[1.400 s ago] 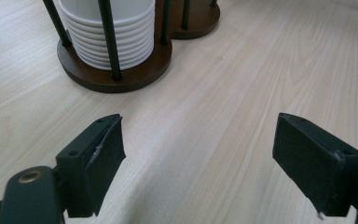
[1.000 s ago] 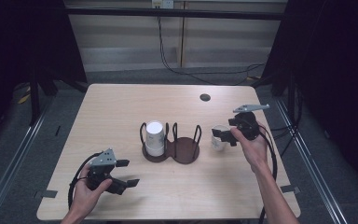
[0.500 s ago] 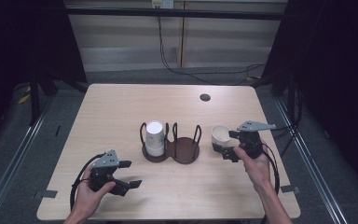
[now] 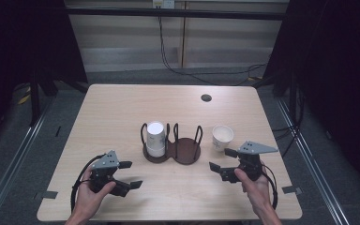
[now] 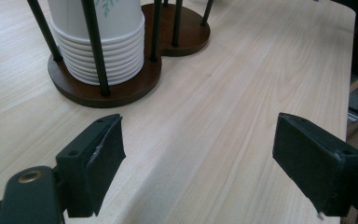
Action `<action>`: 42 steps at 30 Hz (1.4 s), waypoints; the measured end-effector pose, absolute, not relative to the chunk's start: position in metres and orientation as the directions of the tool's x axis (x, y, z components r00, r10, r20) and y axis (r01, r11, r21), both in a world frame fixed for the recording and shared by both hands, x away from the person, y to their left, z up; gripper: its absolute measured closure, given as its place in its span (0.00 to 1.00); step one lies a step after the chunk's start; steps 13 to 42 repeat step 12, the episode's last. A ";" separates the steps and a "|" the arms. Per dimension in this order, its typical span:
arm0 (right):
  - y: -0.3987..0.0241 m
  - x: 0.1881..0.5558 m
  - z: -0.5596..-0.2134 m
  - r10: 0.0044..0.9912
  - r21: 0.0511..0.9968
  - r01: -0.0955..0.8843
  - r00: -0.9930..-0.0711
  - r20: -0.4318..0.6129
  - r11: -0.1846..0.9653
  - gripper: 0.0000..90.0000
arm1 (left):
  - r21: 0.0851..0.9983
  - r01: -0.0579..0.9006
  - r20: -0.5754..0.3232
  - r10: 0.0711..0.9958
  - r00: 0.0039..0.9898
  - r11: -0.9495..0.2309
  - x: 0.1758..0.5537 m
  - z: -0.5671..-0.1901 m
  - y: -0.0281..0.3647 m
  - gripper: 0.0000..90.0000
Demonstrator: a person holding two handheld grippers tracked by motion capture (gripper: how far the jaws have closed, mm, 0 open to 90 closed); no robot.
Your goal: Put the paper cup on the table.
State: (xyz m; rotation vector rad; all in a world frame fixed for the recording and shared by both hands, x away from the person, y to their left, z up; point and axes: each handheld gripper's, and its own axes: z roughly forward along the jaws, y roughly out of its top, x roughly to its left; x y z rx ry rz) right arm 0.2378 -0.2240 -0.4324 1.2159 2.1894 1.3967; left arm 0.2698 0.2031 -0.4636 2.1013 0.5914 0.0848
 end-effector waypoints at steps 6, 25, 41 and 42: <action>-0.222 0.223 -0.448 0.766 0.844 0.508 -0.608 0.209 0.173 0.18 | 0.804 0.344 -0.140 0.408 0.902 -0.485 0.268 -0.466 0.199 0.18; -0.220 0.219 -0.460 0.768 0.845 0.509 -0.604 0.215 0.164 0.17 | 0.800 0.343 -0.140 0.402 0.905 -0.493 0.266 -0.466 0.196 0.18; -0.220 0.219 -0.460 0.768 0.845 0.509 -0.604 0.215 0.164 0.17 | 0.800 0.343 -0.140 0.402 0.905 -0.493 0.266 -0.466 0.196 0.18; -0.220 0.219 -0.460 0.768 0.845 0.509 -0.604 0.215 0.164 0.17 | 0.800 0.343 -0.140 0.402 0.905 -0.493 0.266 -0.466 0.196 0.18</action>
